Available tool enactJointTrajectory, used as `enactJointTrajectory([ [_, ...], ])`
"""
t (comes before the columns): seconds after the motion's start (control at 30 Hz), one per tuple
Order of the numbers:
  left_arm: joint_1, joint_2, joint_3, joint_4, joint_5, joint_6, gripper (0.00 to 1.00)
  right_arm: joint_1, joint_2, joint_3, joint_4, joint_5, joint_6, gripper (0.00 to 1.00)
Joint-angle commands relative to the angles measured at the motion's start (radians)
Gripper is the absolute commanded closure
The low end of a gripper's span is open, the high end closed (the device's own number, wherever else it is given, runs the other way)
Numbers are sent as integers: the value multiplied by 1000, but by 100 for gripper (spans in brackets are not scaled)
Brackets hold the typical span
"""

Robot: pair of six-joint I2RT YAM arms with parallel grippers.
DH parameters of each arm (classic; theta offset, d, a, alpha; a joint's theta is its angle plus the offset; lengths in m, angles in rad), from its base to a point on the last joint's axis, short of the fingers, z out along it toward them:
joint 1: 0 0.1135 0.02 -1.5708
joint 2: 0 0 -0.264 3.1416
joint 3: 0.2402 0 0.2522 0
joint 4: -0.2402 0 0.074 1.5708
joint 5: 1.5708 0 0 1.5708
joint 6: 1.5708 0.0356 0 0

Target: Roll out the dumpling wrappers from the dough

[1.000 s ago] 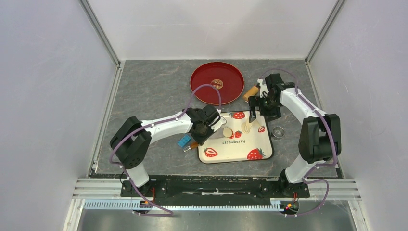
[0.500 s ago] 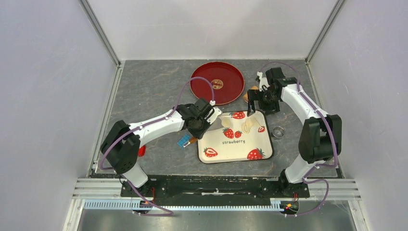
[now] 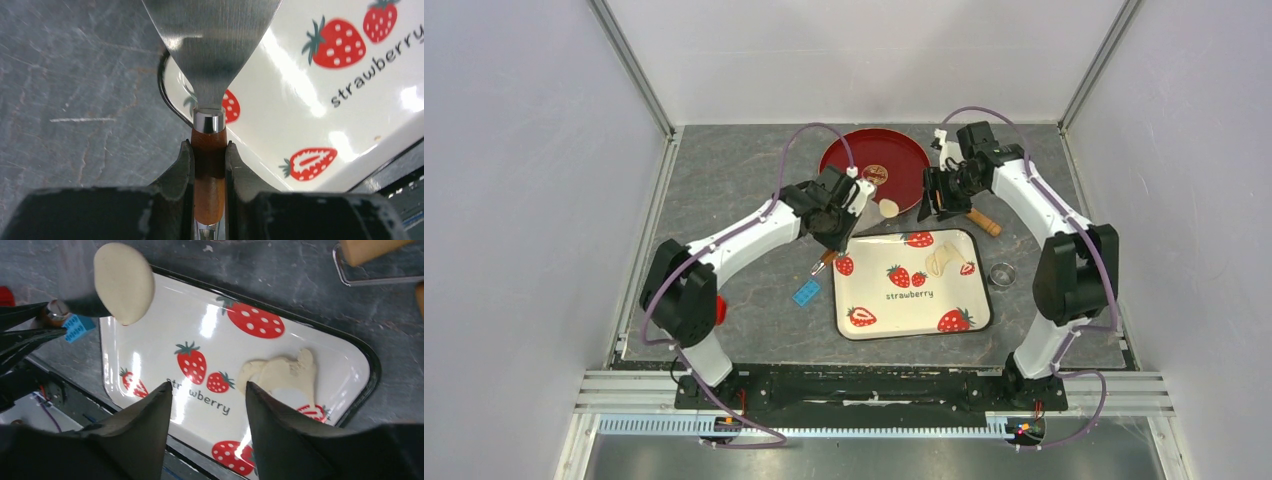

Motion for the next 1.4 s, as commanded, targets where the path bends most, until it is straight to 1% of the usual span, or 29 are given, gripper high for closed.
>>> enactJointTrajectory([
  [0.0,28,70,128,0,13,-41,98,15,70,99,78,-101,44,51],
  [0.07,43,112,195,-23,14,-44,98,18,105,142,110,-129,85,64],
  [0.27,101,235,370,-80,16,-53,98,19,221,272,262,-223,232,82],
  [0.4,126,322,489,-130,0,-41,98,21,303,311,391,-299,357,100],
  [0.5,134,390,561,-160,-21,-26,98,26,342,286,562,-348,478,100],
  [0.6,141,475,666,-203,-28,-25,98,35,395,293,683,-371,582,100],
  [0.67,144,532,742,-237,-34,-24,98,41,432,311,738,-369,633,100],
  [0.73,145,596,829,-284,-73,-22,98,46,475,327,797,-357,680,100],
  [0.8,147,646,900,-316,-109,-17,98,50,498,308,904,-333,752,100],
  [0.83,149,670,937,-333,-119,-14,98,54,513,318,923,-310,766,100],
  [0.93,155,725,1028,-376,-128,-9,98,64,586,387,929,-262,792,100],
  [1.07,160,772,1081,-404,-134,-9,98,81,688,478,895,-200,805,100],
  [1.1,161,779,1092,-411,-137,20,98,83,707,499,875,-181,806,100],
  [1.23,169,791,1100,-416,-143,28,98,85,761,539,798,-112,784,100],
  [1.37,180,792,1101,-413,-132,24,98,85,770,539,750,-59,748,100],
])
